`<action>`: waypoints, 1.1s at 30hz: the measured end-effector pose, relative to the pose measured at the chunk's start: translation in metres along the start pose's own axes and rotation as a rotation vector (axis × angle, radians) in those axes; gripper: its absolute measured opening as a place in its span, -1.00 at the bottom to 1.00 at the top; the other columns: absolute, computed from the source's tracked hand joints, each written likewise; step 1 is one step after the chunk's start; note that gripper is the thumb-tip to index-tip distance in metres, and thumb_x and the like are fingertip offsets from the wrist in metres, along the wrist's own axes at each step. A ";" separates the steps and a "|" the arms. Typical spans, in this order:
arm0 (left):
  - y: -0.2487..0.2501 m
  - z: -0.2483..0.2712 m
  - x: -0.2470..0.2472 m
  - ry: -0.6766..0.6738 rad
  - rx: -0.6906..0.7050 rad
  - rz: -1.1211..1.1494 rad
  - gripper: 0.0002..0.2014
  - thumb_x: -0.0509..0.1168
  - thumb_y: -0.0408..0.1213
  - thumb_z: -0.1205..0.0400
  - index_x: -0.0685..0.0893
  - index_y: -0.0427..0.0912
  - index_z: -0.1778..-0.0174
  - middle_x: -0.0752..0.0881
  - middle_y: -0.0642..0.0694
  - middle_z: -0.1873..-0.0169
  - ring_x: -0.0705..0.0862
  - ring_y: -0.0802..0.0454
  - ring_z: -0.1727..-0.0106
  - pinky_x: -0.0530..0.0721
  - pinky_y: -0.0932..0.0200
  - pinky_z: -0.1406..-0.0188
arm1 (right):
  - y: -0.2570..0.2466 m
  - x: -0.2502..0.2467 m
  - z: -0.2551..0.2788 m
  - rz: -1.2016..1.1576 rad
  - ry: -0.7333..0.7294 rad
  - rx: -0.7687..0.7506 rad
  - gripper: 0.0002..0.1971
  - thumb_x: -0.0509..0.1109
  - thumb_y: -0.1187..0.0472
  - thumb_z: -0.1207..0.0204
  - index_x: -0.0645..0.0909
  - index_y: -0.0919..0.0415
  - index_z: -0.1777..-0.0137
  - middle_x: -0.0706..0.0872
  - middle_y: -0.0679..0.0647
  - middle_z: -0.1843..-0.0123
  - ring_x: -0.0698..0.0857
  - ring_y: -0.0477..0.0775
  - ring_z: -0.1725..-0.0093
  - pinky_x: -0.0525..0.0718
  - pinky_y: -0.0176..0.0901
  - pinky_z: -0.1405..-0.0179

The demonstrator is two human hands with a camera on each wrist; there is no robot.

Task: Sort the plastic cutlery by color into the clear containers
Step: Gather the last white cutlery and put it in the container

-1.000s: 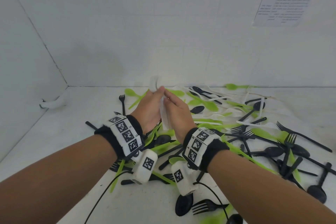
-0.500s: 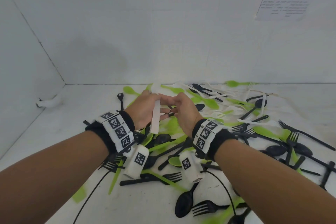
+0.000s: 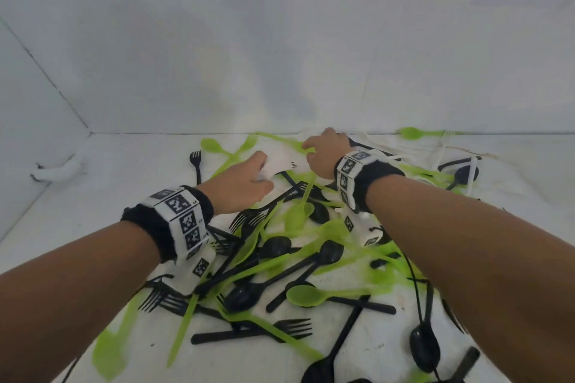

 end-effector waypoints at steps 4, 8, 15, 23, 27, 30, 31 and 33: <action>-0.010 -0.010 0.002 -0.006 0.016 -0.010 -0.79 0.24 -0.14 -0.79 0.40 -0.09 -0.26 0.75 -0.19 0.17 0.67 -0.05 0.21 0.65 -0.02 0.11 | -0.018 0.001 -0.026 0.133 -0.022 -0.098 -0.51 0.17 0.20 -0.71 0.43 -0.02 -0.63 0.45 0.13 -0.54 0.44 0.25 -0.50 0.58 0.18 -0.34; -0.022 -0.018 0.003 0.018 0.020 0.054 -0.84 0.26 -0.12 -0.78 0.42 -0.04 -0.17 0.70 -0.02 0.23 0.61 0.32 0.38 0.53 0.14 0.28 | -0.019 0.004 -0.040 0.199 -0.068 -0.134 -0.61 0.24 0.21 -0.70 0.55 0.21 -0.51 0.65 0.23 -0.40 0.65 0.32 -0.36 0.61 0.11 -0.17; -0.030 -0.023 0.005 0.035 0.021 0.123 -0.86 0.28 -0.15 -0.77 0.46 0.10 -0.19 0.73 -0.08 0.20 0.61 0.16 0.34 0.59 0.22 0.31 | -0.018 0.000 -0.052 0.376 0.012 -0.083 -0.85 0.27 0.33 -0.57 0.58 0.09 -0.03 0.50 -0.01 0.28 0.55 0.14 0.11 0.40 0.08 -0.11; -0.019 -0.018 0.008 0.018 0.050 0.127 -0.88 0.27 -0.15 -0.77 0.45 0.14 -0.14 0.76 -0.03 0.24 0.57 0.27 0.46 0.56 0.35 0.43 | 0.001 0.004 -0.050 0.134 0.066 -0.047 -0.77 0.11 0.02 -0.79 0.38 0.16 -0.27 0.64 0.05 0.15 0.60 0.14 0.21 0.43 0.06 0.00; -0.019 -0.013 0.008 0.027 0.041 0.135 -0.83 0.27 -0.14 -0.78 0.45 0.11 -0.23 0.75 0.02 0.26 0.58 0.28 0.45 0.51 0.39 0.44 | 0.001 0.020 -0.050 0.237 -0.051 -0.063 -0.78 0.24 0.11 -0.71 0.68 0.05 -0.23 0.78 0.02 -0.14 0.73 0.17 -0.11 0.47 0.04 0.00; -0.021 -0.008 0.005 0.035 0.029 0.139 -0.82 0.26 -0.20 -0.76 0.45 0.07 -0.24 0.74 0.02 0.28 0.60 0.25 0.39 0.56 0.30 0.37 | -0.001 0.019 -0.049 0.254 -0.008 -0.075 -0.83 0.29 0.06 -0.69 0.71 0.01 -0.12 0.78 -0.01 -0.04 0.75 0.15 -0.02 0.45 0.03 0.06; -0.024 -0.007 0.004 0.042 0.014 0.146 -0.82 0.24 -0.24 -0.75 0.44 0.01 -0.24 0.69 0.01 0.30 0.56 0.27 0.43 0.53 0.27 0.37 | -0.001 0.019 -0.048 0.256 -0.007 -0.082 -0.83 0.30 0.06 -0.69 0.71 0.02 -0.10 0.79 -0.01 -0.02 0.75 0.15 0.00 0.46 0.01 0.09; -0.033 -0.005 0.000 0.068 -0.032 0.171 -0.79 0.22 -0.27 -0.74 0.40 -0.08 -0.26 0.58 -0.02 0.32 0.48 0.19 0.46 0.48 0.23 0.37 | -0.002 0.017 -0.048 0.246 -0.018 -0.071 -0.81 0.25 0.11 -0.69 0.71 0.02 -0.11 0.79 -0.01 -0.04 0.74 0.13 0.03 0.47 -0.01 0.09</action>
Point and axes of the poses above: each hand's wrist, its own z-axis away from the middle knuckle, its own x-axis out of the palm, y = z × x, the point moved 8 cm from there along -z, towards the middle knuckle
